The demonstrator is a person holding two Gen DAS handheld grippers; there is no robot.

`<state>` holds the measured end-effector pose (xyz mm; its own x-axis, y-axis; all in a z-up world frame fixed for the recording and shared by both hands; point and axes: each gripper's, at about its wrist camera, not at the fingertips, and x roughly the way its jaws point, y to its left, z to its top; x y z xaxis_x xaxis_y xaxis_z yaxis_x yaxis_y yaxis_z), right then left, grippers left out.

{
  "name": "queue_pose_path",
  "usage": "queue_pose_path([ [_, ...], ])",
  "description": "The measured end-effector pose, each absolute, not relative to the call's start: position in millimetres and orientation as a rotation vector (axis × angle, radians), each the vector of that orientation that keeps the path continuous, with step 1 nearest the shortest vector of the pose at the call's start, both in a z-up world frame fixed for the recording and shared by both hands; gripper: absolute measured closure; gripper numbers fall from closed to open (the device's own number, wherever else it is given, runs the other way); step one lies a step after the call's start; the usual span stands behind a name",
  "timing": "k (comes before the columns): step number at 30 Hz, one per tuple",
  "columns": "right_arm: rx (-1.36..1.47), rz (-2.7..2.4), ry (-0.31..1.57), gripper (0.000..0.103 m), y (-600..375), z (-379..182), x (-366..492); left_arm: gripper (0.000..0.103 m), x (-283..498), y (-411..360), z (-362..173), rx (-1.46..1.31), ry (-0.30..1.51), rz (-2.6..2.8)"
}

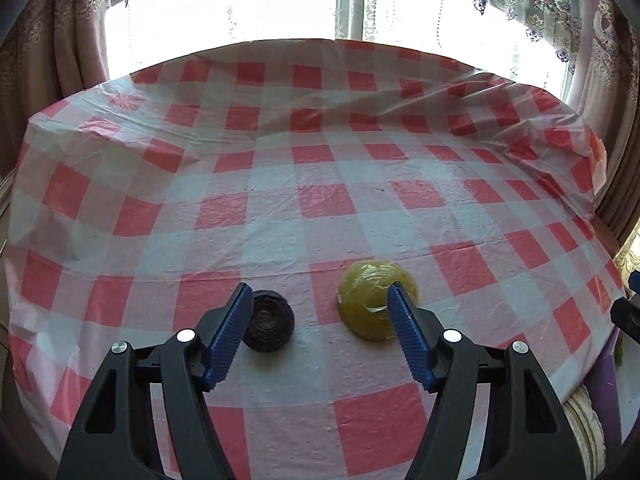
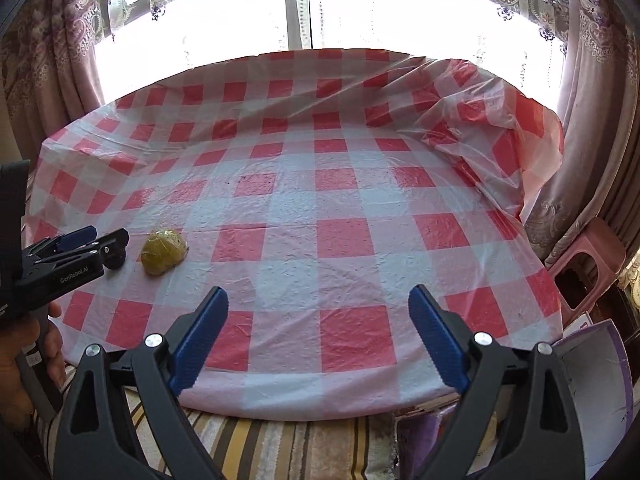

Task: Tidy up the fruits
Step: 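Withdraw both tools from the box toward the remaining wrapped fruit, then grasp a dark beet with the left gripper while the right gripper grasps the wrapped yellow fruit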

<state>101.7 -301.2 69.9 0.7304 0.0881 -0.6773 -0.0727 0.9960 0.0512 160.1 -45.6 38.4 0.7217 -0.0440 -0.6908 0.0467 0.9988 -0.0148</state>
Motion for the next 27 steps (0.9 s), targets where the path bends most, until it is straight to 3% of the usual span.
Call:
queue_pose_path([
  [15,-0.023,0.191,0.753,0.011,-219,58,129,0.047,178,-28,12,0.037,0.857,-0.006],
  [22,-0.063,0.214,0.756,0.011,-189,50,136,0.067,184,-23,4,0.020,0.877,-0.015],
  [27,-0.083,0.222,0.762,0.011,-176,45,140,0.068,183,-19,3,0.003,0.870,-0.025],
])
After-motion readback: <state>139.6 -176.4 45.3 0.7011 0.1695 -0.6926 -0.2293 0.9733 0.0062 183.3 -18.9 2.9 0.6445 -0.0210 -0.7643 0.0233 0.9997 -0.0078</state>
